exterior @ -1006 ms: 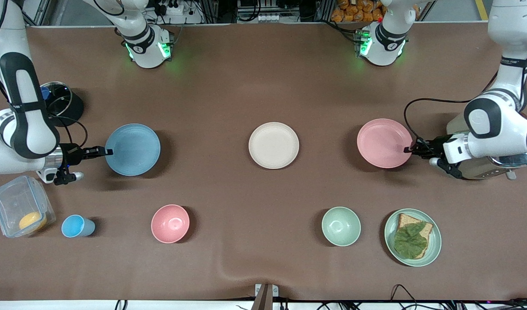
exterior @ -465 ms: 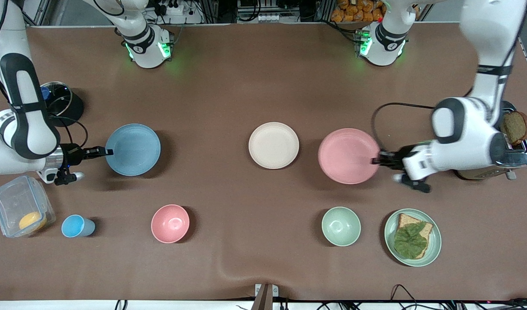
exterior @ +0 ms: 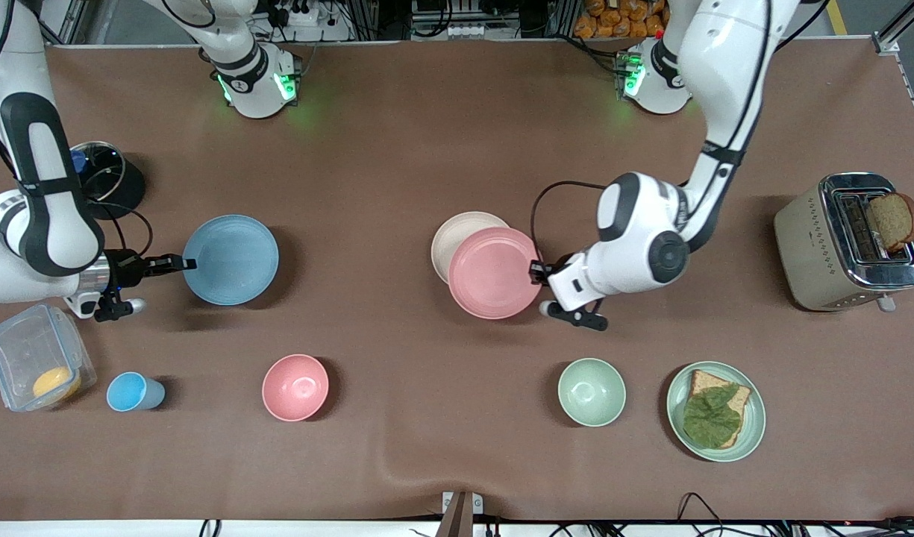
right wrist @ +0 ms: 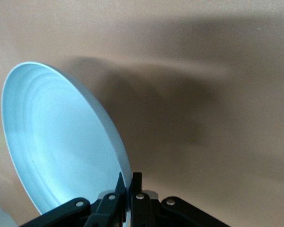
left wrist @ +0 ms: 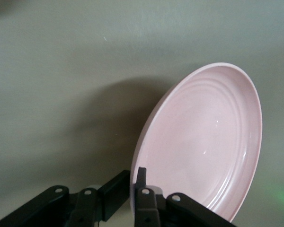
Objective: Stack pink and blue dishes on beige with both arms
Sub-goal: 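Carry the pink plate onto the beige plate with the left gripper, then lower the blue plate onto the pink plate while the left gripper withdraws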
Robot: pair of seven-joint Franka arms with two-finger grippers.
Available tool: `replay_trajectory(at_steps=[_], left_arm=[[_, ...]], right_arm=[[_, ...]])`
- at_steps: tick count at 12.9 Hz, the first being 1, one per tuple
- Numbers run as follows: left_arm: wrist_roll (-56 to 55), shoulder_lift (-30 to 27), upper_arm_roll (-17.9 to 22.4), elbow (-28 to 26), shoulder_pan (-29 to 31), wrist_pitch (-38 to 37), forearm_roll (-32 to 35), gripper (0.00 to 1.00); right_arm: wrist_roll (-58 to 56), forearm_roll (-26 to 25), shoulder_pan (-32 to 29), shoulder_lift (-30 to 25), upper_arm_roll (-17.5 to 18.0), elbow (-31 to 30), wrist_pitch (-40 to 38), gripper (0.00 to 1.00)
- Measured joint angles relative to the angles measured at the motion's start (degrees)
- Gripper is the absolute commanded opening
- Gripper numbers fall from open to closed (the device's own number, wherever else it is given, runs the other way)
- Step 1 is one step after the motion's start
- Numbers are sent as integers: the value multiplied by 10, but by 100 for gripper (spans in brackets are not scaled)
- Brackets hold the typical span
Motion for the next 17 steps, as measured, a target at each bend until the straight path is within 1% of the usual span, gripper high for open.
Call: replay_trajectory(at_steps=[2,4,8,9,10,13,15,16,17], left_arm=[[-1,17,0,0,-17,7,0,0],[-14,18,0,-1,-34,7,2,0],[-23,16,1,-19,-44,7,22,0],[-32,15,1,-23,-51,7,22,16],[-41,14,1,-24,-56,7,22,99],[-61,9,2,-23,-60,9,23,100],[-66,-9,10,-19,-59,10,34,100],[-71,-25,18,-17,-57,10,60,100],[-74,-45,30,-15,-49,8,100,100]], right_arm=[[2,0,6,0,1,1,0,0],[26,0,27,0,1,5,-6,0],[133,1,120,0,5,25,-21,0],[156,2,145,0,5,29,-21,0],[175,3,165,0,6,30,-22,0],[223,19,212,0,6,31,-27,0],[256,44,245,0,6,34,-39,0],[275,57,264,0,6,37,-44,0],[294,70,283,0,7,41,-45,0]])
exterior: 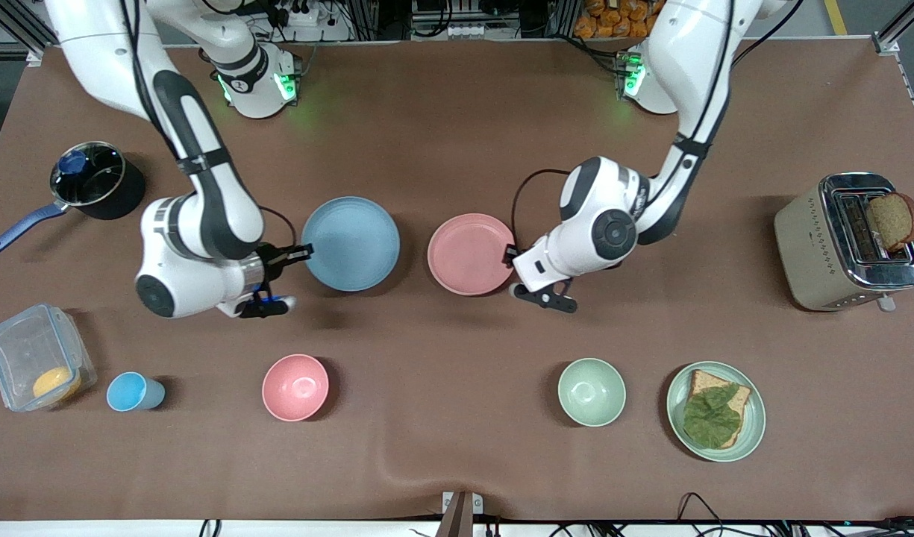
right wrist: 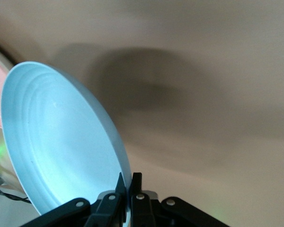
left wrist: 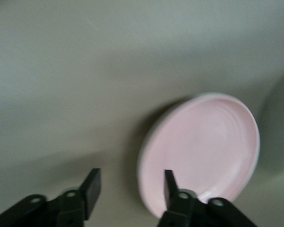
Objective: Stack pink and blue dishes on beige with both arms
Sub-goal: 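Lower the blue plate onto the pink plate while the left gripper withdraws, then open the right gripper and draw it back from the plate stack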
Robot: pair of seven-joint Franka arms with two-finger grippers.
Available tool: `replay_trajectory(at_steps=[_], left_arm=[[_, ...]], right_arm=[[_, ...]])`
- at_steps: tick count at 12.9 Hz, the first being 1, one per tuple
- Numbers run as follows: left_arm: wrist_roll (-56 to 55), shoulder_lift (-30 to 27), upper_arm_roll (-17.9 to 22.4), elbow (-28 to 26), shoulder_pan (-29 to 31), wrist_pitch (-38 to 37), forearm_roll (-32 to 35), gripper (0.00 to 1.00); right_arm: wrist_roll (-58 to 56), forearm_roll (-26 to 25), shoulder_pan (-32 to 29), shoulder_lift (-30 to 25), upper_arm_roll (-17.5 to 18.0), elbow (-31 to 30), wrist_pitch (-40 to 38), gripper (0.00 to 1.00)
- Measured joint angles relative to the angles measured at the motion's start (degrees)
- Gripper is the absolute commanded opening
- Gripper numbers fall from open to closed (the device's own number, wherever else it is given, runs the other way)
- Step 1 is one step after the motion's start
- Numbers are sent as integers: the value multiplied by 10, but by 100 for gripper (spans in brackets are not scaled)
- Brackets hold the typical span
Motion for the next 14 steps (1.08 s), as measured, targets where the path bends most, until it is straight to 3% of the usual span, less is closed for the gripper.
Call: replay_trajectory(at_steps=[3,5,9,14], left_arm=[[0,-77,17,11,66,-59,136,100],[1,-117,19,32,101,-119,192,100],[0,-163,21,124,118,-270,204,100],[19,-189,26,147,175,-297,177,100]], right_arm=[[38,53,68,2,0,9,1,0],[45,78,107,12,0,16,10,0],[46,117,162,63,0,47,85,0],[46,161,186,111,-1,78,149,0]])
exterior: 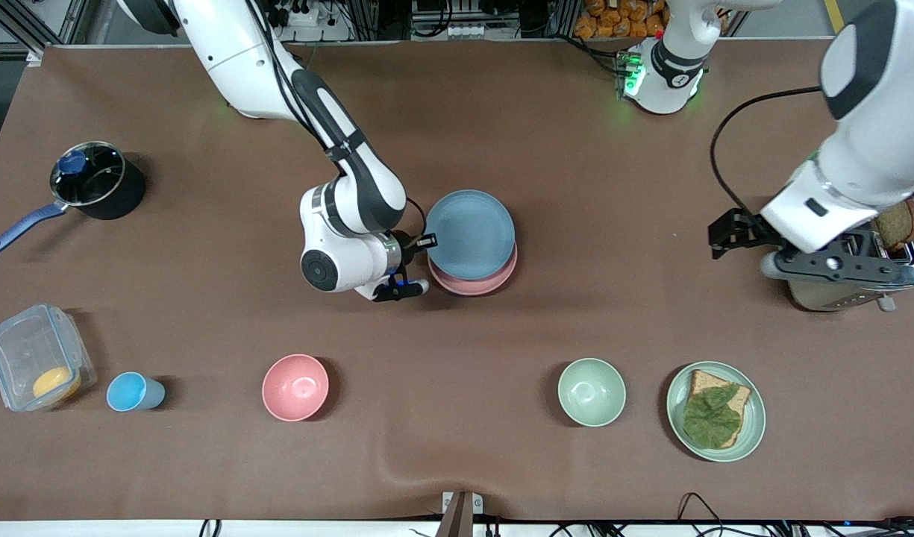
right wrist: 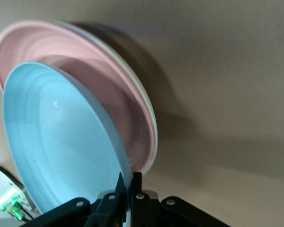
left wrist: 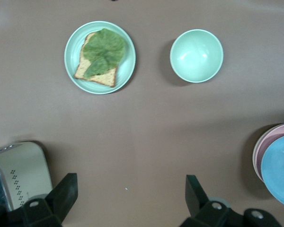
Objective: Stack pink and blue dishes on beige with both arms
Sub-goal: 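Open the right gripper and draw it back from the plate stack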
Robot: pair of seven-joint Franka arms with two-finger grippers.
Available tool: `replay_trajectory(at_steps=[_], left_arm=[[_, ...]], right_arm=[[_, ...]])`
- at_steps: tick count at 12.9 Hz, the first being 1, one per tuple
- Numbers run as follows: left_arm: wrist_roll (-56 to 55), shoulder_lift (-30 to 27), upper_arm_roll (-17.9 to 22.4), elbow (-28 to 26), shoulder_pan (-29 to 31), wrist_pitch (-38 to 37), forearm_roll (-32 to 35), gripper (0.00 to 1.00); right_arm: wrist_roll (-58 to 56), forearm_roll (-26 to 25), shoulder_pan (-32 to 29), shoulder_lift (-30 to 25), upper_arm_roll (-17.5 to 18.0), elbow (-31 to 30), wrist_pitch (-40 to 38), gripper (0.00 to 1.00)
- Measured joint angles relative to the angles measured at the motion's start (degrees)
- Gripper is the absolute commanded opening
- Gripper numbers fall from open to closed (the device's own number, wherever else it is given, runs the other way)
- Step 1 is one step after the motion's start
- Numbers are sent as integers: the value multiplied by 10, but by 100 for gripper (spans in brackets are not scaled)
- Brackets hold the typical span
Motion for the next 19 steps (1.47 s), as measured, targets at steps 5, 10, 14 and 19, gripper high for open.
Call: replay_trajectory(at_steps=[5,10,14,19], left_arm=[[19,-50,3,-33,55,-7,-13,100],[19,-63,3,-52,67,-7,-15,100],[19,-63,3,-51,74,-7,-15,100],[19,-62,4,-49,77,-7,-15,100]], right_arm=[[0,11,-1,13,-5,23,6,100],[0,11,-43,11,-18,65,-19,100],[-6,-84,-158,-13,-33,109,-194,100],[-44,-297,-271,-89,-36,114,-276,100]])
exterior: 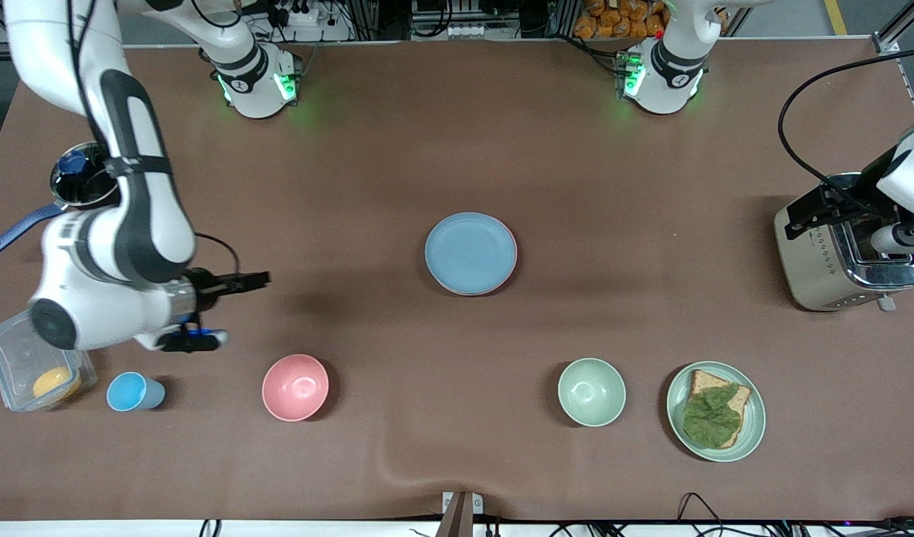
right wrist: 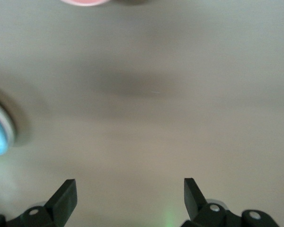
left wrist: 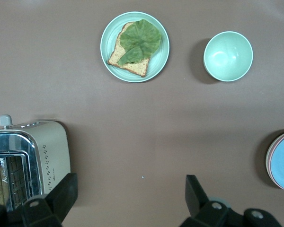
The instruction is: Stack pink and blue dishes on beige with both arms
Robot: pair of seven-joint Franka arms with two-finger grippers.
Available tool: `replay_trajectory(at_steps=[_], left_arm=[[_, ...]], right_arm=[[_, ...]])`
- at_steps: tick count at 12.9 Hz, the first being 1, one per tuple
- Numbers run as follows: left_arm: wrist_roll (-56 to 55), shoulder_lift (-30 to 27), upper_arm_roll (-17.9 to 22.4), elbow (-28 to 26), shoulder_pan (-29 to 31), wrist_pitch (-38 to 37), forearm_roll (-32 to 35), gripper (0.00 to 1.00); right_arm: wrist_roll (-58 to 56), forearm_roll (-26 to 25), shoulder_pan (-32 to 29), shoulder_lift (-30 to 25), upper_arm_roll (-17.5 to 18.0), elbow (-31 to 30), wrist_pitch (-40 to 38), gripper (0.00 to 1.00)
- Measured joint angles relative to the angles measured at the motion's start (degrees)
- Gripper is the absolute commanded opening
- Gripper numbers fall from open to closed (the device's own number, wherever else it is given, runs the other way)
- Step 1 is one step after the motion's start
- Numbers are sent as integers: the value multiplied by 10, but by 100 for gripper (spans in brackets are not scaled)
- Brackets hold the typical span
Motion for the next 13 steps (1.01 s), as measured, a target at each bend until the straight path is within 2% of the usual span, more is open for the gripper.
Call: replay_trajectory(at_steps=[3,5,9,13], left_arm=[[0,1,0,1,1,0,0,100],[0,2,0,2,1,0,-1,100],[0,4,0,2,1,-2,-1,100],[6,4,0,3,2,-24,-1,100]], right_arm=[[-53,-68,-43,-31,-1,0,-5,100],[-74,-94,-63,-56,-1,-2,-8,100],[-63,-119,-66,-135,3,-21,-24,100],[8,-140,-65,-228,13,-48,-50,100]])
